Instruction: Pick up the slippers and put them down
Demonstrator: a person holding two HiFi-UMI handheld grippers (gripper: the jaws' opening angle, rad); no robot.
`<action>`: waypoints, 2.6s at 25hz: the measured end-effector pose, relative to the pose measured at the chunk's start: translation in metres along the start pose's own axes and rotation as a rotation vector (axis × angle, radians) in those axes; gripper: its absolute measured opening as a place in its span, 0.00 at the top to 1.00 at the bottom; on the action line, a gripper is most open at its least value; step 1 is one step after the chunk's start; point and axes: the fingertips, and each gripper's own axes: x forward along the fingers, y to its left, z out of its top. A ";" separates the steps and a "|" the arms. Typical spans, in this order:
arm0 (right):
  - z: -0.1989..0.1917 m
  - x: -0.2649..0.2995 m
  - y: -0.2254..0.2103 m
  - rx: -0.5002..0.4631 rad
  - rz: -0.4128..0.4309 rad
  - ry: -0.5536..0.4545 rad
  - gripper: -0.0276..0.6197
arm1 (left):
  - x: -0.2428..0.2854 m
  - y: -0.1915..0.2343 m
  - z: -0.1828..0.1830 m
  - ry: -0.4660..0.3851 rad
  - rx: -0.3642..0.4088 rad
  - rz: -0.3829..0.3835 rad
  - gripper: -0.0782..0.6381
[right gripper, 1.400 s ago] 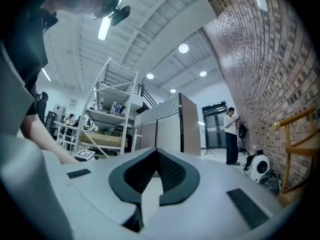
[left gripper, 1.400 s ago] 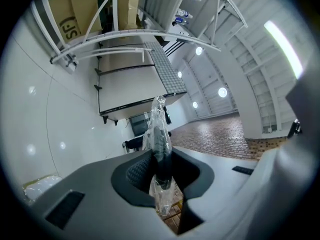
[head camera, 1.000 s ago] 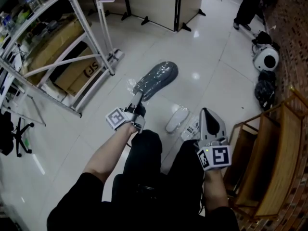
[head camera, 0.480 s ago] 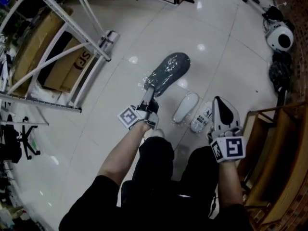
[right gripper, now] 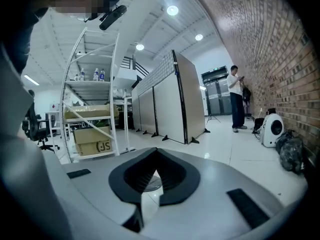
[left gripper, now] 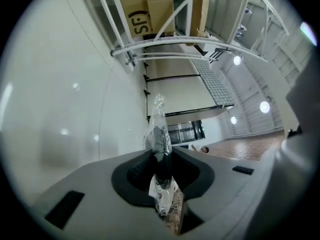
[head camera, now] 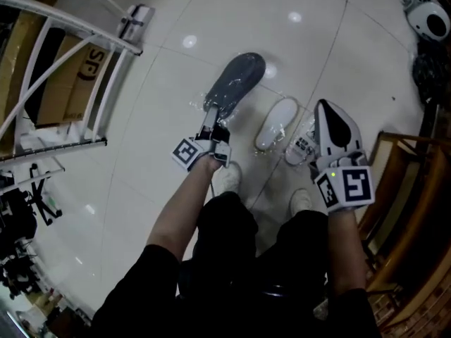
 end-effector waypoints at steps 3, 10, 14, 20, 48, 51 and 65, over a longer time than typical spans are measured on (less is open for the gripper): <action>-0.032 0.003 -0.005 0.028 -0.014 0.088 0.95 | -0.013 0.053 -0.020 0.013 -0.028 0.105 0.79; -0.078 0.025 0.001 0.065 0.005 0.192 0.95 | -0.004 0.127 -0.023 0.025 -0.046 0.188 0.79; -0.091 0.025 -0.004 0.003 0.008 0.240 0.95 | 0.000 0.161 -0.035 0.064 0.003 0.266 0.78; -0.092 0.026 -0.003 -0.047 0.012 0.240 0.95 | -0.019 0.206 -0.061 0.202 0.158 0.540 0.52; -0.007 0.006 -0.004 -0.083 -0.121 0.149 0.95 | 0.031 -0.022 -0.028 0.509 1.047 0.512 0.45; 0.036 -0.014 0.009 -0.105 -0.111 0.104 0.95 | 0.037 -0.107 -0.009 0.420 1.095 0.383 0.45; 0.193 -0.135 0.053 -0.218 -0.168 -0.195 0.95 | -0.076 -0.441 0.004 -0.026 1.295 -0.087 0.70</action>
